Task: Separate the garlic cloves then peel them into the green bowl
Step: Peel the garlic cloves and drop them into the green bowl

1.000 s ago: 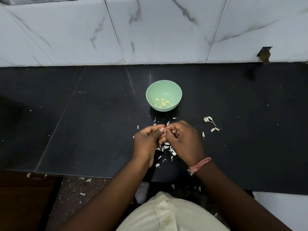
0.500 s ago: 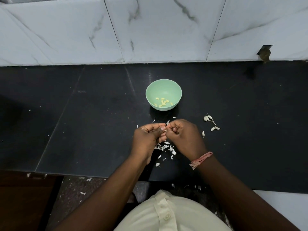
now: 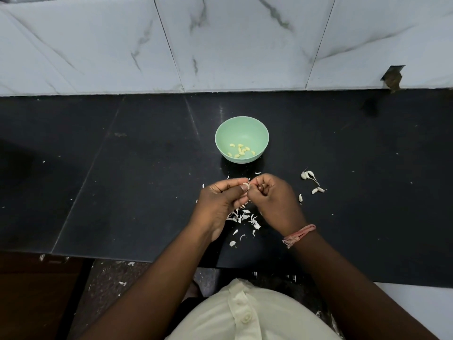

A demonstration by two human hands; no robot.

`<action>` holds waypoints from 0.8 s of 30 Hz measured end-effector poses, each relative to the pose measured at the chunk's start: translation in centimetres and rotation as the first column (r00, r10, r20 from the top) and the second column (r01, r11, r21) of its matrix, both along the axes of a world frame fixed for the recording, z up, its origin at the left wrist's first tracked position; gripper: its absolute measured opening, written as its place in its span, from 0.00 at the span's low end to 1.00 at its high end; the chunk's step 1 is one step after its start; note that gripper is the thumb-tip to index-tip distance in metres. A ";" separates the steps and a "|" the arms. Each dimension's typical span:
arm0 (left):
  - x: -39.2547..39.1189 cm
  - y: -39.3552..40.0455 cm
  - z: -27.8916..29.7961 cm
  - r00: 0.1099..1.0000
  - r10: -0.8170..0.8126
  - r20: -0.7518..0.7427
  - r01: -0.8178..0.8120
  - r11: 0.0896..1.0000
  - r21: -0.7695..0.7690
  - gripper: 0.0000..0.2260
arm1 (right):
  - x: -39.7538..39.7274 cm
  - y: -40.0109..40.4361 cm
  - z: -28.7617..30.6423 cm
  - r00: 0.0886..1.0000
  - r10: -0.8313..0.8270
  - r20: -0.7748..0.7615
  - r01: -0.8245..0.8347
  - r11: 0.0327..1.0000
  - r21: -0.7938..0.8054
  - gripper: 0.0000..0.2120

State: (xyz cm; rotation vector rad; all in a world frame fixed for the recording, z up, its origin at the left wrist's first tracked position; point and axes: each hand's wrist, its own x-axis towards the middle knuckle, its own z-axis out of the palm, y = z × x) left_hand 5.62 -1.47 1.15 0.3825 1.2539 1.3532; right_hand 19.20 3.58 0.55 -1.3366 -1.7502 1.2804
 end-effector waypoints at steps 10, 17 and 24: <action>0.3 0.2 -0.3 1.000 0.022 -0.018 -0.022 1.000 0.000 0.06 | -0.8 -0.1 -0.6 0.994 -0.106 -0.012 0.105 0.992 -0.072 0.04; 0.5 0.3 -0.1 0.995 0.024 0.098 -0.025 1.000 0.006 0.07 | -0.7 -0.1 -1.8 0.986 -0.139 0.087 0.131 0.987 0.093 0.05; 0.2 0.5 -0.6 0.990 0.036 0.136 -0.032 0.999 -0.033 0.09 | -0.9 -0.4 -1.1 0.992 -0.122 -0.018 0.122 0.992 -0.018 0.05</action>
